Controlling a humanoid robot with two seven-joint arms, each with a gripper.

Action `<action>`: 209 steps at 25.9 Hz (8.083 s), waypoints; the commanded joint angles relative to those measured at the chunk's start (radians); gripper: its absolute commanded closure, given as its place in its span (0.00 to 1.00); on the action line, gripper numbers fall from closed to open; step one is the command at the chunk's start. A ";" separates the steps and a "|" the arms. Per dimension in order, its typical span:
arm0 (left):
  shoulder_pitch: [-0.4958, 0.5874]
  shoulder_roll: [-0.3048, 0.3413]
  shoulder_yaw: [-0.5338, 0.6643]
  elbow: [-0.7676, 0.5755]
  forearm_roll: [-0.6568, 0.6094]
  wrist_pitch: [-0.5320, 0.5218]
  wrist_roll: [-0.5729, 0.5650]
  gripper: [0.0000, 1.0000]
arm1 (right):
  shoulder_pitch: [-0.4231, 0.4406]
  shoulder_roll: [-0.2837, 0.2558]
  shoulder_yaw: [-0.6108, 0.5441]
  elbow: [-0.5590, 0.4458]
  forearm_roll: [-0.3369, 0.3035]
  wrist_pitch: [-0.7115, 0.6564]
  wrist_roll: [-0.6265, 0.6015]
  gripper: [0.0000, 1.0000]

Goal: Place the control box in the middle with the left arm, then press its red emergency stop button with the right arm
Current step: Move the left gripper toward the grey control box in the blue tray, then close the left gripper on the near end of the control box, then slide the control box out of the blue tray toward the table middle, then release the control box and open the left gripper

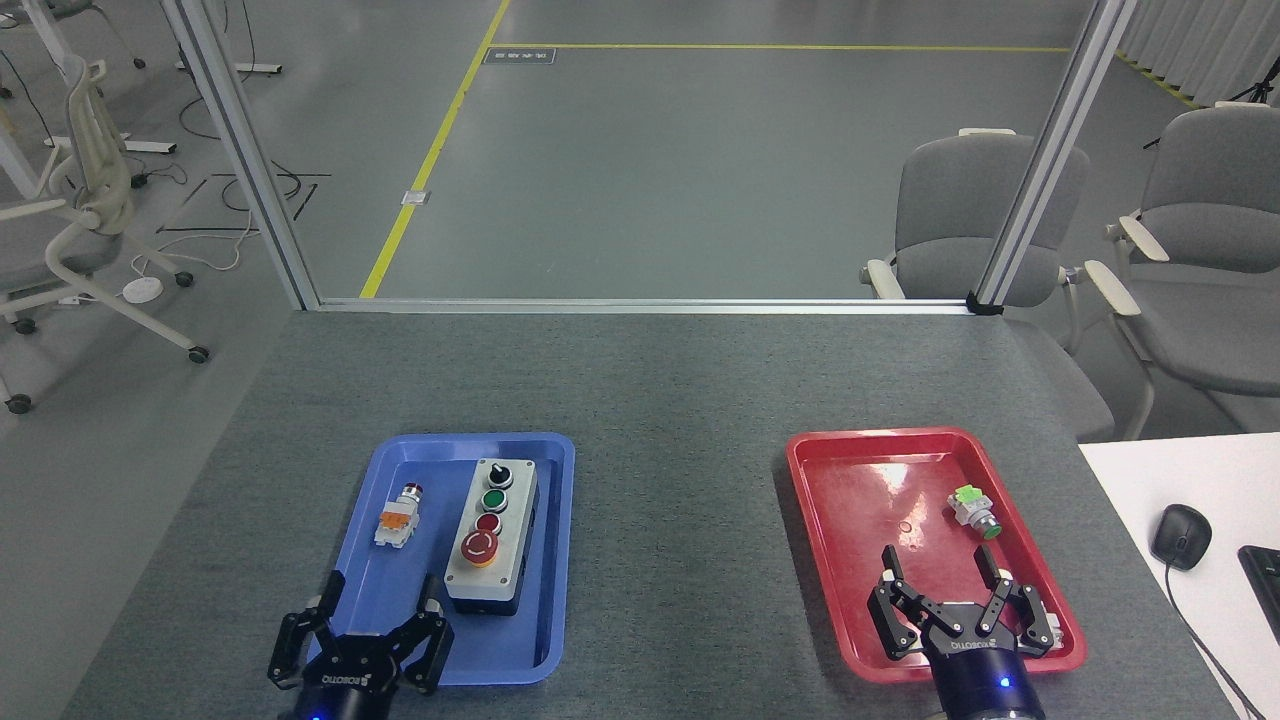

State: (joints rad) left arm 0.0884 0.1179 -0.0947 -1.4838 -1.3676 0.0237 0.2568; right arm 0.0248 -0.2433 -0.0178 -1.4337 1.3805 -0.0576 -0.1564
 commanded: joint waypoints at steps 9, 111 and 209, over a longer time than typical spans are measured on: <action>-0.217 -0.067 -0.077 0.378 -0.050 0.085 -0.004 0.01 | 0.001 -0.001 -0.022 0.001 -0.001 -0.030 0.001 0.02; -0.377 -0.096 -0.161 0.571 -0.010 -0.011 -0.031 0.01 | 0.023 -0.001 -0.056 0.001 -0.001 -0.123 0.001 0.02; -0.504 -0.254 -0.576 0.682 -0.024 0.084 -0.065 0.08 | 0.015 0.006 -0.105 -0.001 0.003 -0.166 0.040 0.01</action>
State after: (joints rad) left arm -0.4163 -0.1376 -0.6703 -0.8024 -1.3913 0.1081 0.1963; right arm 0.0373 -0.2335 -0.1242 -1.4343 1.3822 -0.2235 -0.1164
